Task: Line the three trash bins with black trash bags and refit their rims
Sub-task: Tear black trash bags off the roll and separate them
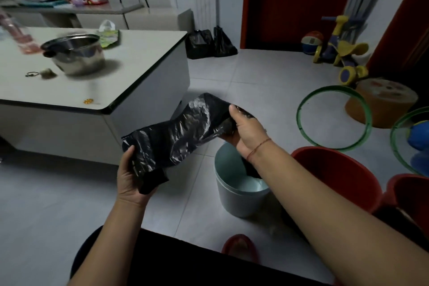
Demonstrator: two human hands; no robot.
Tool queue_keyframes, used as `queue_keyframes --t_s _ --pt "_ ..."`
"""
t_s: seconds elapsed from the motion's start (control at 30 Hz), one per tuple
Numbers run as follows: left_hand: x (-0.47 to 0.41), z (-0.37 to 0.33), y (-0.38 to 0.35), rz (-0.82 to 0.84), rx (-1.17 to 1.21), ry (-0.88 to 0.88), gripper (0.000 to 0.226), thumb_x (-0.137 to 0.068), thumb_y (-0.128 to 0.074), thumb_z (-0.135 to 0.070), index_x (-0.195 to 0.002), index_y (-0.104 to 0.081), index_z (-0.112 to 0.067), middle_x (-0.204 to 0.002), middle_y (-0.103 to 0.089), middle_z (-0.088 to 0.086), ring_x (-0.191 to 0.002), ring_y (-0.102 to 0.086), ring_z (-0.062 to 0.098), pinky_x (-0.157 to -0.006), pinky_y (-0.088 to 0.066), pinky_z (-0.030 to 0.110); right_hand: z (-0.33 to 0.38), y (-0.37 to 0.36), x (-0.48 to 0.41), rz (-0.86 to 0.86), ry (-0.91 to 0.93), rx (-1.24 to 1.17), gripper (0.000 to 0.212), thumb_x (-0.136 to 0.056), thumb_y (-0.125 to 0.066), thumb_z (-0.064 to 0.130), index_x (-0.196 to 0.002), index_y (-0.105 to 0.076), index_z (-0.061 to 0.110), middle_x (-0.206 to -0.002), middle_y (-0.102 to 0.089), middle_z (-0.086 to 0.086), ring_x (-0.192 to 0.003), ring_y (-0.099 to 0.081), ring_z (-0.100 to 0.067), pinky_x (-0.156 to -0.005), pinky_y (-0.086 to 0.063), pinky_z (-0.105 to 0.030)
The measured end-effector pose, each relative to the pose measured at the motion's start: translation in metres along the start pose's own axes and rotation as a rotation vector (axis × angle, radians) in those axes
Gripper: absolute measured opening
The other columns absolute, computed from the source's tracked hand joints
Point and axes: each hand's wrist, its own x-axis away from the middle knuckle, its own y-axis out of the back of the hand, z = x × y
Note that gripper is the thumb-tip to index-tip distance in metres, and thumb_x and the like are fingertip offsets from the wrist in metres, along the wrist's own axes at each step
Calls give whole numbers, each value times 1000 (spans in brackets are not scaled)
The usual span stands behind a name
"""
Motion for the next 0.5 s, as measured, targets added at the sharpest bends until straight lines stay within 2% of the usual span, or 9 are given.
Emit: queue_keyframes --t_s 0.1,0.17,0.2,0.3,0.4,0.5 --pt "-1 3 5 -68 -71 58 35 -92 -47 -29 -90 -78 -12 -96 -75 6 -91 -72 22 -80 -57 42 -14 3 -5 -13 -26 -32 15 -96 -51 19 -92 -61 8 -93 -66 -13 -82 -64 -24 -70 -58 -39" --pt "-9 4 7 -119 -143 105 41 -96 -44 -32 -87 -79 -11 -92 -75 7 -84 -73 22 -73 -59 41 -15 10 -10 -45 -33 -36 17 -96 -52 20 -96 -61 6 -98 -66 -16 -86 -64 -27 -84 -53 -45" --pt "-16 4 8 -140 -176 129 42 -96 -45 -35 -86 -79 -12 -92 -75 7 -84 -73 22 -72 -59 41 -14 15 -13 -64 -27 -30 17 -95 -52 20 -97 -61 5 -100 -66 -17 -87 -63 -29 -86 -52 -47" --pt "-46 -2 9 -158 -274 221 47 -92 -49 -44 -83 -79 -10 -92 -75 10 -84 -73 23 -74 -59 43 -7 31 -25 -115 7 -22 22 -95 -53 19 -106 -60 1 -103 -65 -18 -87 -64 -28 -76 -55 -43" --pt "-86 -9 9 -154 -472 274 37 -73 -71 -41 -89 -75 -8 -90 -74 10 -81 -72 21 -73 -57 37 -7 48 -38 -142 4 -20 21 -94 -53 18 -102 -62 0 -97 -67 -15 -81 -67 -25 -71 -58 -40" --pt "-127 -13 13 -136 -643 322 26 -87 -58 -33 -97 -65 -12 -87 -73 6 -76 -71 16 -74 -54 33 -15 62 -53 -155 -20 -19 23 -94 -53 18 -103 -63 -1 -98 -69 -16 -80 -69 -25 -70 -59 -39"
